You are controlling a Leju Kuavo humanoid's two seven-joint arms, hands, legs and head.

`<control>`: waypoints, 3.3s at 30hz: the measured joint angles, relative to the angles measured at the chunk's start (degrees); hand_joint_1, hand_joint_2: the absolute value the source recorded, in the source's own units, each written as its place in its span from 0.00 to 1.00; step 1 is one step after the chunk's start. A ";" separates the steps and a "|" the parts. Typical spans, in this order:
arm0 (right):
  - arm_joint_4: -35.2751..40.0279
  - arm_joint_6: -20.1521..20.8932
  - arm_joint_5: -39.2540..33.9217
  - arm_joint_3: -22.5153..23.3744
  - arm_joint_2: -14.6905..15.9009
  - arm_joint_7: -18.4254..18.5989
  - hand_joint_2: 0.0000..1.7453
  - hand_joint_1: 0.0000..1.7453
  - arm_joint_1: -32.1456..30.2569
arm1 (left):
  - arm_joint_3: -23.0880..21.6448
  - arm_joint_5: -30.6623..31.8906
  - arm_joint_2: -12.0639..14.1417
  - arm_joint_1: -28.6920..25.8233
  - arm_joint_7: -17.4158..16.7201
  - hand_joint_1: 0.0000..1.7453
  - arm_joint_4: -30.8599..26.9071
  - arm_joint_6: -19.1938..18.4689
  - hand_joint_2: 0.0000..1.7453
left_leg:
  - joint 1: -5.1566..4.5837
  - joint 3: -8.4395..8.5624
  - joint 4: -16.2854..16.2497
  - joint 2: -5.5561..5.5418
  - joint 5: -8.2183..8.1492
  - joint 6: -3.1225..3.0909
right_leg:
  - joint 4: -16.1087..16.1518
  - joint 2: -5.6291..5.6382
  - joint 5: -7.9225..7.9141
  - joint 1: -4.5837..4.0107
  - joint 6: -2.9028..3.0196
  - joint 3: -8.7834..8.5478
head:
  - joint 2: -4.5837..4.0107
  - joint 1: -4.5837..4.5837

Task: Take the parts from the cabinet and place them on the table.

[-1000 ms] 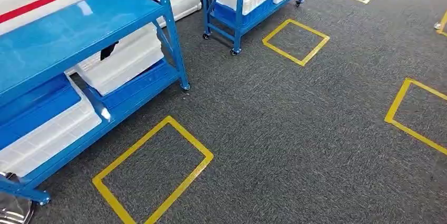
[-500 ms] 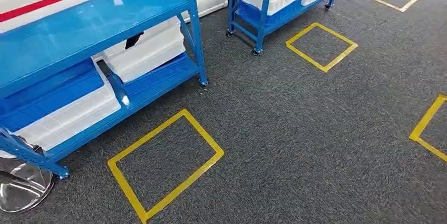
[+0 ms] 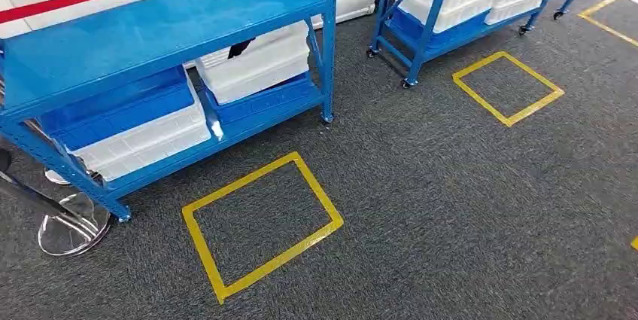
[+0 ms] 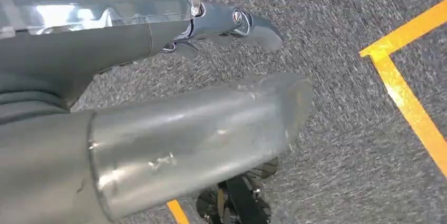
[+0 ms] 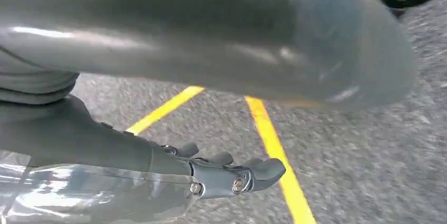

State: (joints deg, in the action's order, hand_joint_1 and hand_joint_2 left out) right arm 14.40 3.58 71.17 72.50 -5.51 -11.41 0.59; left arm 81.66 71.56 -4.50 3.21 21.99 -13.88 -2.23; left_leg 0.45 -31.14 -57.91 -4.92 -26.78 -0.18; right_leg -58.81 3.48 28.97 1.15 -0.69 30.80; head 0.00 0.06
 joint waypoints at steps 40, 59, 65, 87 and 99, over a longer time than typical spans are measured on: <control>0.02 0.07 -0.72 2.08 0.07 -0.20 0.00 0.00 -0.03 | -0.13 -0.07 -0.13 -0.36 1.25 0.00 0.02 -0.24 0.00 | 0.24 -7.76 -17.88 4.48 -9.24 2.16 | 0.34 -3.82 0.57 -0.58 2.98 -0.61 | 0.00 0.73; 0.04 1.40 -1.57 2.62 0.15 -0.39 0.00 0.00 0.35 | -0.24 0.04 -0.22 -0.52 1.38 0.00 0.02 -0.72 0.00 | -0.46 2.45 0.99 4.38 -1.72 -2.28 | -14.71 -3.59 7.52 -0.28 -0.37 4.91 | 0.00 -0.13; 0.02 1.92 -1.01 2.78 0.61 -0.20 0.00 0.00 -0.46 | -0.29 0.20 -0.50 -0.54 1.40 0.00 0.04 -0.76 0.00 | -0.24 8.65 2.32 3.70 -7.38 0.27 | -2.21 -3.55 -4.74 -0.52 0.79 7.61 | 0.00 -0.28; 0.00 1.46 0.42 3.26 0.48 -0.02 0.00 0.00 0.29 | -0.33 0.37 -0.59 0.11 1.90 0.00 0.07 0.18 0.00 | -0.76 -3.59 -1.02 3.39 2.21 -2.43 | -13.34 -4.01 12.33 -0.27 -0.77 0.13 | 0.00 -0.15; 0.00 1.14 1.00 3.32 0.61 0.31 0.00 0.00 -0.20 | -0.33 0.87 -0.94 -0.42 2.01 0.00 0.09 0.29 0.00 | -0.61 -2.63 -2.63 0.98 -0.51 0.65 | -0.25 -0.57 -0.54 0.22 1.56 0.77 | 0.00 -0.04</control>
State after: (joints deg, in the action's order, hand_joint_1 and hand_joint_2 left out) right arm 14.40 4.72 72.17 75.82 -4.90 -11.10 0.39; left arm 81.33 72.43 -5.44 2.79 24.00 -13.79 -1.95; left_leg -0.15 -33.77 -60.54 -3.94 -27.30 0.47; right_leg -59.07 2.90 28.43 1.36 0.87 31.58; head 0.00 0.02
